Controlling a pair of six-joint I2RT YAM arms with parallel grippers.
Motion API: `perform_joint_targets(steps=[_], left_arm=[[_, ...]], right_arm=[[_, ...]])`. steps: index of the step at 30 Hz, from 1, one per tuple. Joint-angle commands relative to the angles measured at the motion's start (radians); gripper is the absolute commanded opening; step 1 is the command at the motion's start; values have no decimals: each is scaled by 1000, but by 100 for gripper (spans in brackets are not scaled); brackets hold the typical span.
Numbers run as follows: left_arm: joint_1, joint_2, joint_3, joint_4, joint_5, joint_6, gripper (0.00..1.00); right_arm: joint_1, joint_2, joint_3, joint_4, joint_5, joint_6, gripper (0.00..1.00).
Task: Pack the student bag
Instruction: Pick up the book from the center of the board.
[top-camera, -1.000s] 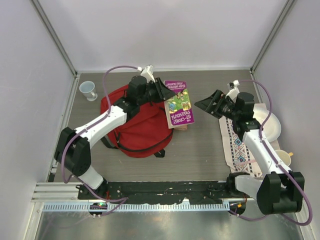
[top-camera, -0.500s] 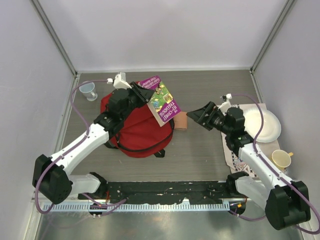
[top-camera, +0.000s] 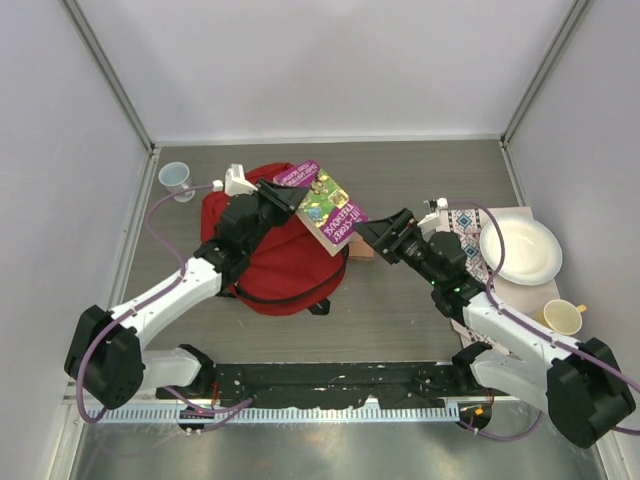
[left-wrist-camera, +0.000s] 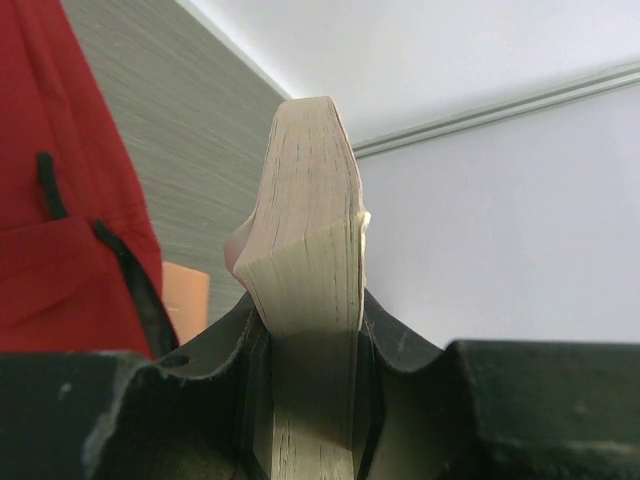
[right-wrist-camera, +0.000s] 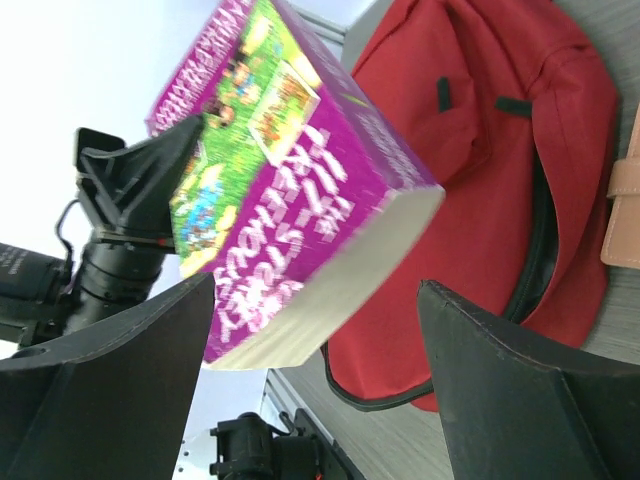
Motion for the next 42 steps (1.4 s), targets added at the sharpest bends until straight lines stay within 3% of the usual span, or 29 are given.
perform_joint_targets(steps=[1, 12, 19, 23, 27, 29, 32, 33, 35, 37, 38, 40, 41, 42], left_arm=[[2, -16, 19, 232, 6, -88, 0], [0, 7, 13, 276, 38, -111, 0], [0, 42, 21, 313, 78, -137, 0], [0, 47, 10, 315, 78, -128, 0], [0, 57, 10, 312, 81, -121, 0], [0, 67, 8, 312, 79, -120, 0], [0, 74, 14, 309, 92, -109, 0], [0, 77, 16, 308, 98, -101, 0], [0, 77, 28, 295, 118, -77, 9], [0, 70, 50, 206, 127, -8, 30], [2, 65, 80, 165, 127, 21, 46], [0, 59, 141, 21, 132, 137, 62], [0, 57, 168, -42, 133, 186, 76], [0, 63, 189, -160, 130, 234, 79]], right_arm=[[32, 63, 13, 159, 28, 77, 87], [54, 135, 53, 210, 16, 100, 88], [60, 218, 86, 354, -14, 146, 85], [60, 212, 94, 380, -10, 146, 72], [60, 204, 94, 382, -18, 152, 49], [60, 196, 91, 382, -18, 156, 44], [60, 186, 91, 373, -19, 151, 28], [60, 181, 91, 367, -11, 140, 14], [60, 164, 93, 330, 1, 123, 6], [60, 137, 105, 290, 21, 81, 1], [60, 124, 111, 238, 30, 64, 1], [60, 81, 129, 172, 76, 12, 1], [60, 60, 134, 93, 97, -8, 1], [60, 25, 143, 50, 122, -27, 1]])
